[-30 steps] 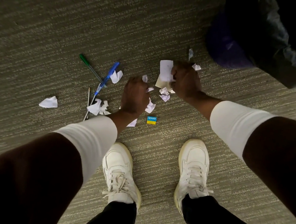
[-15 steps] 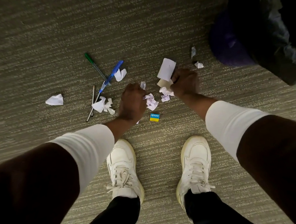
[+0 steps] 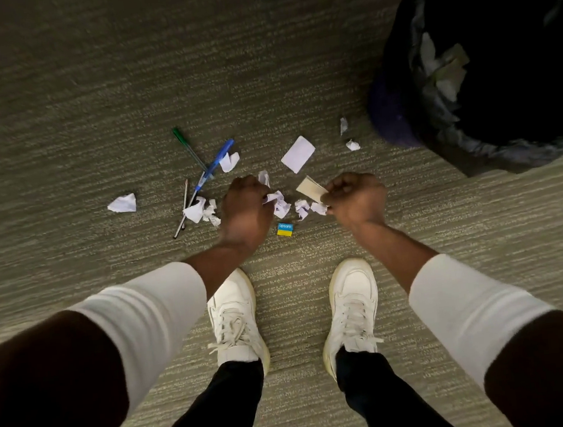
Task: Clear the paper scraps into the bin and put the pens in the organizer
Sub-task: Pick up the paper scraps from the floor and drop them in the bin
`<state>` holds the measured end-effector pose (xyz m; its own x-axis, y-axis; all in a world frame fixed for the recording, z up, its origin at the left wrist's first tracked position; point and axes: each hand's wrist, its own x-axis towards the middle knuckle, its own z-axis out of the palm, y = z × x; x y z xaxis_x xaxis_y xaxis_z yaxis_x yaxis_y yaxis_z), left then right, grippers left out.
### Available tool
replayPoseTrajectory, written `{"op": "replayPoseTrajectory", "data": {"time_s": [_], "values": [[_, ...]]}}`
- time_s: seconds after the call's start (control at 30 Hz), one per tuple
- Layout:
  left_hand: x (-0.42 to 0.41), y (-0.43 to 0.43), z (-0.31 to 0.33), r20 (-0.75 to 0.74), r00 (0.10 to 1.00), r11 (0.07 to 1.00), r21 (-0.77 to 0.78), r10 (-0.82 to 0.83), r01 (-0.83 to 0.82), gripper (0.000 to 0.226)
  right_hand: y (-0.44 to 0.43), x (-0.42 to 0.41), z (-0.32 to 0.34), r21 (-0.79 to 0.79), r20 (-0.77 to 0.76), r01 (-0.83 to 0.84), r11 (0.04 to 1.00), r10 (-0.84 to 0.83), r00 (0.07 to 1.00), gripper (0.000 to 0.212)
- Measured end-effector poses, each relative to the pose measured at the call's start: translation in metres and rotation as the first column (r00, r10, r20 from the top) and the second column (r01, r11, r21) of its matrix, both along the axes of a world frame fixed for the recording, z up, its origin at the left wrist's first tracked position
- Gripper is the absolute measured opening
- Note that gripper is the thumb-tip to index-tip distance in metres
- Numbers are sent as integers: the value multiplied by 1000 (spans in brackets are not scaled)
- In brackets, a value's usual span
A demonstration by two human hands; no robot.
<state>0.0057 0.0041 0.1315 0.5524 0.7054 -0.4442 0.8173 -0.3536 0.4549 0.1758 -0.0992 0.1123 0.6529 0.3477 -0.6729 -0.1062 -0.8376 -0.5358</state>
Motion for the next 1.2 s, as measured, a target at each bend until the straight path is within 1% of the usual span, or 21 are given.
{"op": "replayPoseTrajectory", "data": {"time_s": [0.07,0.13,0.2,0.27,0.33,0.47,0.53,0.6,0.7,0.77,0.83,0.9,0.97,1.03,1.1,1.13,1.2], "values": [[16,-2,23,57,996,998,14,62,-63,18,3,11,34,54,32,24,998,-25,999,13],[37,-3,48,137,981,989,44,135,-142,18,7,22,70,136,64,71,988,-80,995,16],[61,-3,78,240,952,974,68,192,-214,15,6,33,108,193,176,41,980,-76,981,22],[86,-2,106,313,924,965,72,219,-254,12,3,46,138,244,246,46,969,-108,963,17],[112,-2,131,347,915,967,73,205,-244,12,-3,62,162,302,266,97,948,-182,947,14],[167,-10,174,435,884,985,-36,170,-172,11,-9,102,192,418,190,294,859,-400,897,16],[197,-17,190,476,865,987,-56,158,-149,9,-10,125,198,438,176,352,827,-463,868,18],[226,-23,200,507,847,987,-89,158,-131,9,-12,147,198,420,199,372,828,-484,852,22],[262,-23,196,501,853,986,-149,144,-79,11,-15,176,189,342,254,369,864,-464,849,15],[279,-19,185,451,888,988,-151,86,-19,26,-14,191,180,275,272,397,876,-467,841,16],[292,-17,173,341,939,993,-97,-34,71,49,-15,206,171,223,276,431,874,-481,832,23],[298,-17,164,264,957,985,-85,-125,152,65,-15,218,165,214,256,467,858,-511,821,29],[293,-18,160,269,952,986,-40,-144,161,65,-17,221,166,215,302,433,875,-482,823,31],[280,-18,160,368,922,992,41,-123,116,52,-19,216,171,226,385,347,910,-411,827,34],[261,-20,158,443,888,990,120,-122,77,36,-21,203,178,276,413,255,927,-354,839,32],[249,-20,155,445,888,988,148,-116,54,30,-22,193,181,312,406,206,927,-326,854,28],[223,-16,144,385,922,988,156,-44,-18,20,-22,166,182,384,363,95,918,-245,899,23]]}}
